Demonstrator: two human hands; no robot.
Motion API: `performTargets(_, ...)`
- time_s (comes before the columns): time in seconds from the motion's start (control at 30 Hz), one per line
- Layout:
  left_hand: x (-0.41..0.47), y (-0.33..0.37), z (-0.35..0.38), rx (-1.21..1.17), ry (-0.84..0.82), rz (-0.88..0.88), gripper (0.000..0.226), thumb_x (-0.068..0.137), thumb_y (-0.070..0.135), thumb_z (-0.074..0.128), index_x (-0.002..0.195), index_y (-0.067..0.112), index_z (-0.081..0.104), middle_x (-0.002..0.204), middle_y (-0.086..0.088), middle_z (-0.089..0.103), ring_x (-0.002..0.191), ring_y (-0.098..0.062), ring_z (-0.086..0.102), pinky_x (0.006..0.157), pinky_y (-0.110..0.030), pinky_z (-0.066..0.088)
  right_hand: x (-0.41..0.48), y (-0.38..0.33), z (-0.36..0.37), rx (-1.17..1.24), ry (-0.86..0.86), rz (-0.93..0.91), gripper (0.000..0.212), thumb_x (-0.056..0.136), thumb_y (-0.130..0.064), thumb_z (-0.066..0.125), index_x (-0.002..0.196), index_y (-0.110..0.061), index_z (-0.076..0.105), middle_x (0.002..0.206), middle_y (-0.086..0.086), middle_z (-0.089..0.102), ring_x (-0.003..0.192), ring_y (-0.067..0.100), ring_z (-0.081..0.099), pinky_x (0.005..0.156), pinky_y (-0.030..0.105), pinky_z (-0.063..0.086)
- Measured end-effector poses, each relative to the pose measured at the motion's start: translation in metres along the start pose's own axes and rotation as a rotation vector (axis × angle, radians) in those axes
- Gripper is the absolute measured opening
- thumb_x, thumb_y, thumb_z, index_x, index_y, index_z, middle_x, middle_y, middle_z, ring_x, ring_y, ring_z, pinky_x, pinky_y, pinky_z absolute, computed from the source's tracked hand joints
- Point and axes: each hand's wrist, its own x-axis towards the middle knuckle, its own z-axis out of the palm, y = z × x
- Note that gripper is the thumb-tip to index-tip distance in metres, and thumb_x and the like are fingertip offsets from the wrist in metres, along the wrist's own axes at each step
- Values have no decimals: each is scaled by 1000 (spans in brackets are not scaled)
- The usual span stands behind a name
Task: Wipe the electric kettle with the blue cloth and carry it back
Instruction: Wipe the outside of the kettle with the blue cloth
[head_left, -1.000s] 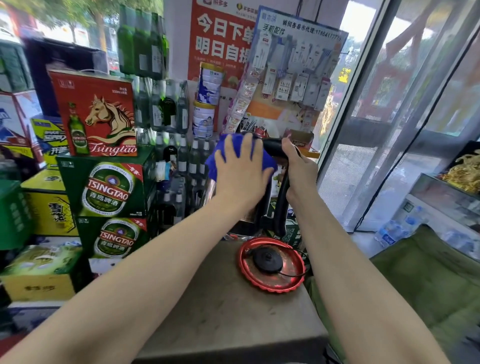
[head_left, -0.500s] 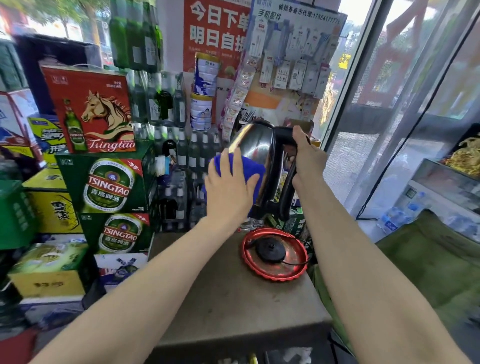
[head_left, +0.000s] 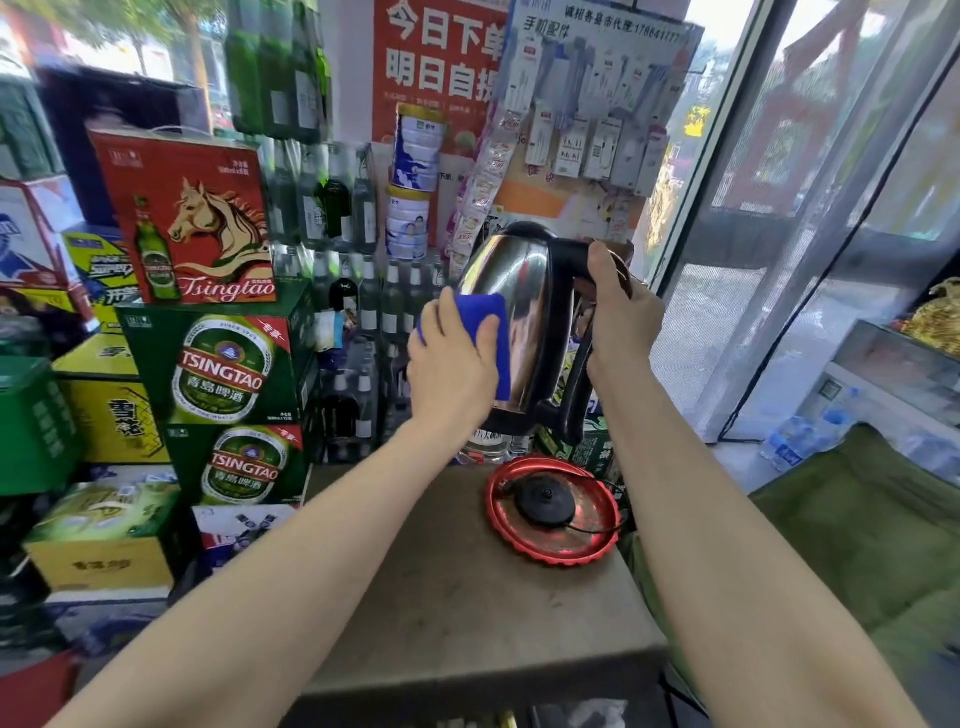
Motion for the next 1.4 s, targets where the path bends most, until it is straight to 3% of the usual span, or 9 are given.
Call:
performTargets(0.1, -4, 9, 3, 137, 34, 104, 68, 98, 50, 28, 153, 13, 13, 159, -14, 18, 143, -42, 17, 113, -57, 25, -4, 3, 2, 9, 8, -26, 31, 69, -64, 75, 55, -37, 73, 72, 5, 75, 67, 24, 58, 72, 46, 50)
performTargets(0.27, 14, 15, -3, 187, 24, 178, 65, 99, 49, 29, 152, 13, 16, 158, -15, 21, 142, -44, 20, 113, -56, 26, -3, -2, 2, 50, 33, -16, 39, 65, -60, 79, 53, -24, 72, 65, 5, 70, 62, 27, 56, 67, 46, 52)
performTargets(0.4, 21, 13, -2, 182, 14, 206, 69, 95, 54, 19, 151, 13, 18, 157, -14, 25, 142, -42, 24, 113, -55, 27, -4, -7, 2, -16, 68, -71, 38, 65, -61, 78, 51, -27, 69, 60, 1, 65, 61, 25, 57, 70, 53, 57)
performTargets(0.53, 10, 13, -2, 105, -13, 191, 64, 99, 46, 27, 151, 10, 19, 157, -14, 23, 142, -40, 22, 115, -52, 26, -8, -8, 2, -47, 56, -128, 40, 65, -64, 74, 90, -33, 78, 92, -2, 78, 88, 30, 73, 83, 55, 61)
performTargets(0.7, -4, 10, -1, 20, -22, 168, 59, 102, 36, 35, 151, 7, 18, 157, -15, 22, 144, -34, 19, 117, -49, 21, -12, -2, 3, -107, -18, -204, 21, 70, -61, 72, 78, -41, 76, 68, -13, 68, 68, 23, 63, 74, 57, 60)
performTargets(0.87, 5, 10, -1, 30, 73, 215, 59, 101, 38, 33, 151, 8, 20, 157, -14, 25, 144, -37, 19, 119, -50, 18, -19, 3, 6, -85, -83, -227, 24, 74, -57, 72, 89, -40, 75, 80, -10, 70, 78, 18, 65, 81, 58, 58)
performTargets(1.03, 39, 8, -15, -126, 117, 134, 60, 100, 48, 28, 151, 17, 24, 153, -9, 35, 137, -33, 35, 114, -47, 28, -30, 9, 10, -106, -162, -243, 19, 76, -55, 73, 94, -48, 74, 94, -8, 75, 97, 22, 71, 90, 62, 56)
performTargets(1.2, 26, -19, -9, -277, 67, -185, 67, 94, 62, 20, 149, 25, 26, 147, -10, 44, 130, -34, 45, 108, -51, 35, -41, 20, 12, -138, -154, -237, 32, 75, -57, 71, 101, -40, 76, 99, -8, 77, 99, 20, 72, 89, 60, 57)
performTargets(1.4, -45, -9, 23, 412, 124, 177, 79, 88, 56, 39, 152, 16, 20, 160, -17, 19, 142, -52, 19, 108, -65, 27, -47, 25, 18, -32, -107, -167, 30, 70, -51, 72, 94, -34, 81, 96, -6, 79, 98, 18, 73, 93, 49, 59)
